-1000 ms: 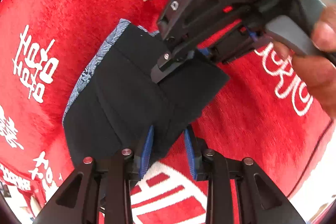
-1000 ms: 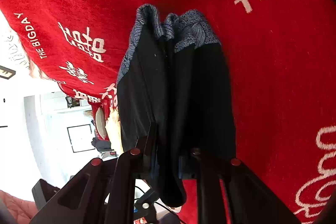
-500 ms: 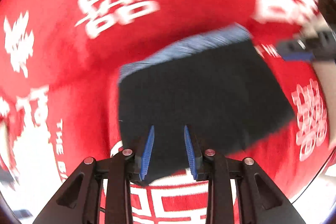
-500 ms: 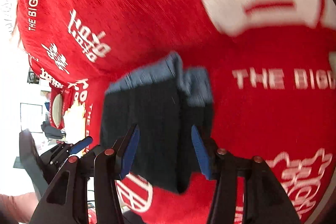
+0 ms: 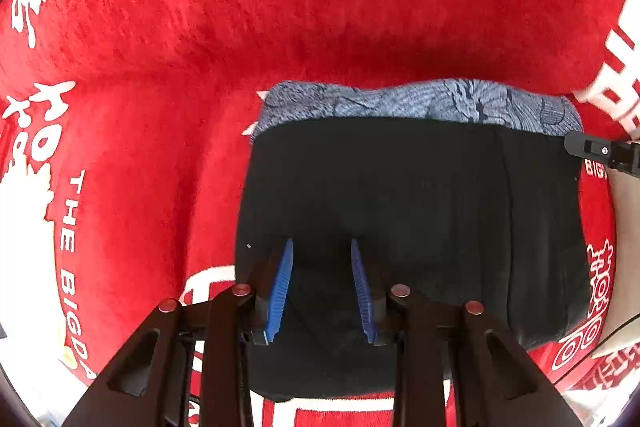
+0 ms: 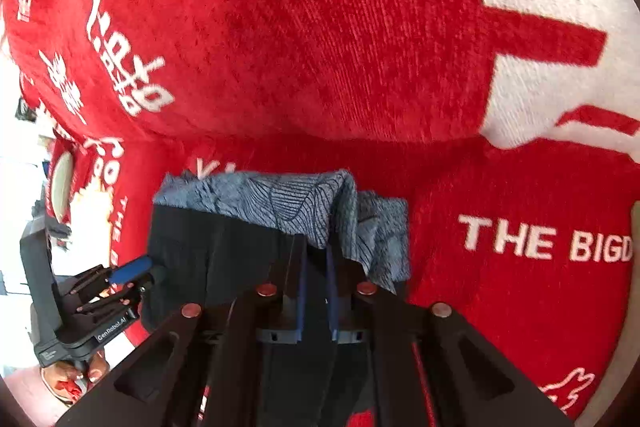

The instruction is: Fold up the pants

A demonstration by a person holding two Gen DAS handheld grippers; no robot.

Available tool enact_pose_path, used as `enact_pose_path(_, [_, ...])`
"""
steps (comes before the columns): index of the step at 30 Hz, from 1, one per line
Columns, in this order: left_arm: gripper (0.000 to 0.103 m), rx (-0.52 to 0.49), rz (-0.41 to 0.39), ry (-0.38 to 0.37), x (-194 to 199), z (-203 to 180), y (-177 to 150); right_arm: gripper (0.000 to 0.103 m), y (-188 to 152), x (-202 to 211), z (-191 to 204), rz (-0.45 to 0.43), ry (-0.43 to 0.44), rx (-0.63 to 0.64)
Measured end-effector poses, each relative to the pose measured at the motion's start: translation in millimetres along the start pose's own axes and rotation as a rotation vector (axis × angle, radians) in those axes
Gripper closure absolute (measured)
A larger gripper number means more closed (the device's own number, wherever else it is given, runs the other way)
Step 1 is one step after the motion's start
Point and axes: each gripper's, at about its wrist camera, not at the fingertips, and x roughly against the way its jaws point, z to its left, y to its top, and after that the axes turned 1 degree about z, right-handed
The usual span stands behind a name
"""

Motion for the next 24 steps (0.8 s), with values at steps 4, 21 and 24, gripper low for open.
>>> enact_pose_path(4, [0.022, -0.029, 0.011, -0.025, -7, -11, -10, 0.096, -21, -13, 3, 0.049, -0.069, 0.013])
enact_pose_path(21, [0.021, -0.028, 0.0, 0.005, -10, -11, -13, 0.024, -78, 30, -33, 0.046, -0.082, -0.099])
enact_pose_path(24, [0.021, -0.026, -0.004, 0.006, -9, -12, -16, 0.024, -92, 33, -38, 0.061, -0.071, -0.126])
